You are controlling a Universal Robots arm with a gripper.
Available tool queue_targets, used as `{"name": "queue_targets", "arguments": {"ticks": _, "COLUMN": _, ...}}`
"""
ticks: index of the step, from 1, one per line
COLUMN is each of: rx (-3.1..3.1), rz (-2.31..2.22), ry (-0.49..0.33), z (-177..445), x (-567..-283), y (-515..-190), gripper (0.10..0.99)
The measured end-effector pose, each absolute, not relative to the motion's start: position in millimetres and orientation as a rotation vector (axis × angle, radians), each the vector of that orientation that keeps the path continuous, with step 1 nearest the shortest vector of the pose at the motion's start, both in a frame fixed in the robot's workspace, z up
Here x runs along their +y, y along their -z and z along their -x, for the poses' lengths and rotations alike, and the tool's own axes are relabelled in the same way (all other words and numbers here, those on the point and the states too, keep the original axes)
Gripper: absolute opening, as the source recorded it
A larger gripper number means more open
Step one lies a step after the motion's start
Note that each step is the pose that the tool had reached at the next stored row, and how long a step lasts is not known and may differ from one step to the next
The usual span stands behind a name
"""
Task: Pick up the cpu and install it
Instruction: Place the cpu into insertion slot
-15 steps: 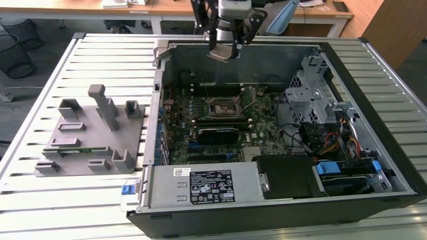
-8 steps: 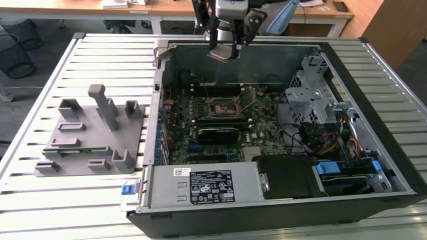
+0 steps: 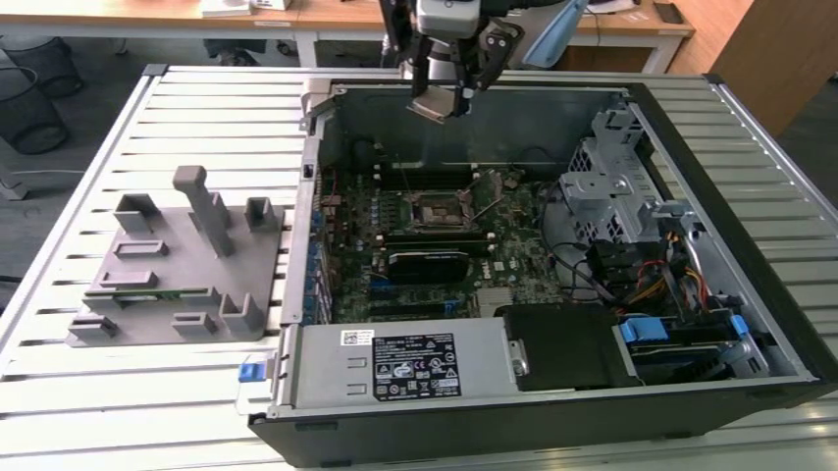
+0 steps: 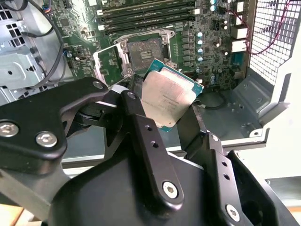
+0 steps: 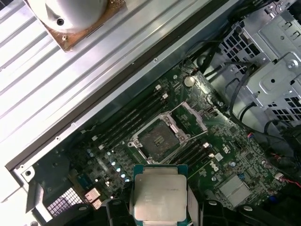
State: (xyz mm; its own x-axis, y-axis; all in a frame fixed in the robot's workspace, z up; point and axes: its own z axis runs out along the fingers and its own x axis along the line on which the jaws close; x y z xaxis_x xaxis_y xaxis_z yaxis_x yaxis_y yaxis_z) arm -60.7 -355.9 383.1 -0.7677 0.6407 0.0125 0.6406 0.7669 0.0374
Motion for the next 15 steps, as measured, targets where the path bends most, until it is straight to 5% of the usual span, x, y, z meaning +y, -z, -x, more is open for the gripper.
{"name": "queue_targets", "arguments": {"ticks": 15, "rx": 2.841, "rz": -1.328, "ry": -0.060, "z": 60.7, "x": -355.9, "y": -382.0, "gripper": 0.541}}
